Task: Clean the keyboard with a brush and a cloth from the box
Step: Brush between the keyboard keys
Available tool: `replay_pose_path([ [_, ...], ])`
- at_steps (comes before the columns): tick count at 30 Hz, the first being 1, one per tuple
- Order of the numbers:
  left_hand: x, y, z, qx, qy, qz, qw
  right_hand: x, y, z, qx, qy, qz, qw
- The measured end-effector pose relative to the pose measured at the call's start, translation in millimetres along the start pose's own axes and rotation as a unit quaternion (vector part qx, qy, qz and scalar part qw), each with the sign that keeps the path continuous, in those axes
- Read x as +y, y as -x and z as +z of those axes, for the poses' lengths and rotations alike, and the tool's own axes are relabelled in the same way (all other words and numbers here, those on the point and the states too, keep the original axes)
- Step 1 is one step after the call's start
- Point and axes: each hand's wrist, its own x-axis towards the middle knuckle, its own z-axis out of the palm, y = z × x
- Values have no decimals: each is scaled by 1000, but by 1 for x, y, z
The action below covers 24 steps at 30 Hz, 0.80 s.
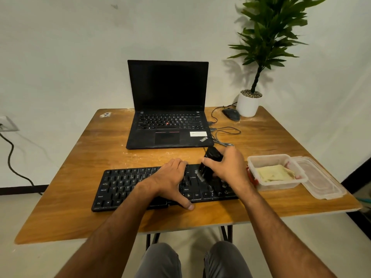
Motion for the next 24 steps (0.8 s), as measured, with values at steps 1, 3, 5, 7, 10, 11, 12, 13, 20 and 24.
replay_pose_path([
  [1,0,0,0,0,1,0,1000,4,-1,-4,-1,6,13,1000],
  [3,0,-1,0,-1,1,-1,1000,6,-6,-13,6,46,18,999],
  [5,0,-1,0,-5,1,-3,1000,3,-11,-18,22,69,4,997],
  [7,0,-2,0,-6,0,-3,1000,-7,-7,-14,16,61,-6,998],
  [10,0,-2,0,-7,-5,-5,1000,-19,0,0,-7,72,-37,997],
  [11,0,-2,0,-7,-6,-5,1000,-22,0,2,-11,59,-36,998],
  [12,0,-2,0,-9,-7,-6,1000,-24,-2,2,-15,36,-26,999],
  [13,0,-2,0,-11,-7,-7,1000,-24,-3,2,-17,10,-8,1000],
  [20,-1,0,1,-5,1,-1,1000,0,-3,-16,-36,48,29,998],
  [24,-3,-1,1,-5,-3,0,1000,3,-6,-35,0,58,5,998],
])
